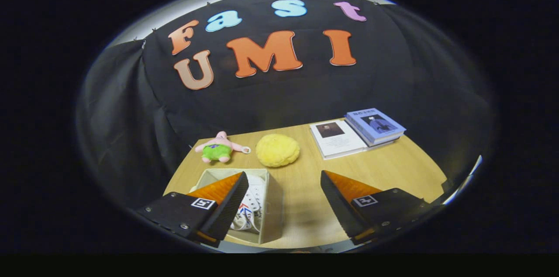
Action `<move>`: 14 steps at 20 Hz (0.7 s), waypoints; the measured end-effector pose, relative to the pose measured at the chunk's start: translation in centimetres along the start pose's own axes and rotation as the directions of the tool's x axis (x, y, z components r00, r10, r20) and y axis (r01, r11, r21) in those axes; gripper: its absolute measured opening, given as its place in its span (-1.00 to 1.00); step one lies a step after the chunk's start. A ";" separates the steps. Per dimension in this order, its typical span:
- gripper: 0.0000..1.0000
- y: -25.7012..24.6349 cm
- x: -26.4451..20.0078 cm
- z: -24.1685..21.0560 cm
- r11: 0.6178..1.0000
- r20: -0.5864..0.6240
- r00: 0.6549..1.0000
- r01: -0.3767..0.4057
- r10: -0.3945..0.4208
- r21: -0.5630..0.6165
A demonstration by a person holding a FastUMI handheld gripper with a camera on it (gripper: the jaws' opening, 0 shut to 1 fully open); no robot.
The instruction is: Open the storage box then place both shoes into the box .Put the left shoe in first, then the right shoe, with the right side of both shoes facing outward in a uniform manner.
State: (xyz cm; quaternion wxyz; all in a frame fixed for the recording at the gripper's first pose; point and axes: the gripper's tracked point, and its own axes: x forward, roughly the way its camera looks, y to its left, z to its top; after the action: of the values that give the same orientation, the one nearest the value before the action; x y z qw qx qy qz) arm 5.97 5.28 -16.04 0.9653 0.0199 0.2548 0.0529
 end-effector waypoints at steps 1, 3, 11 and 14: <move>0.97 -0.8 -0.3 1.2 1.000 0.028 1.000 0.005 -0.005 -0.016; 0.97 -2.6 -0.8 3.2 0.999 0.068 0.998 0.018 -0.015 -0.046; 0.97 -8.8 -4.5 9.6 0.995 0.239 0.968 0.086 -0.070 -0.058; 0.97 -10.6 -6.4 11.0 0.993 0.299 0.951 0.101 -0.078 -0.060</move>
State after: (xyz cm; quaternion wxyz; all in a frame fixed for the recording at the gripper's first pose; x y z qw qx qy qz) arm 6.86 -6.09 -4.00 0.9940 -0.0200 0.1060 0.0151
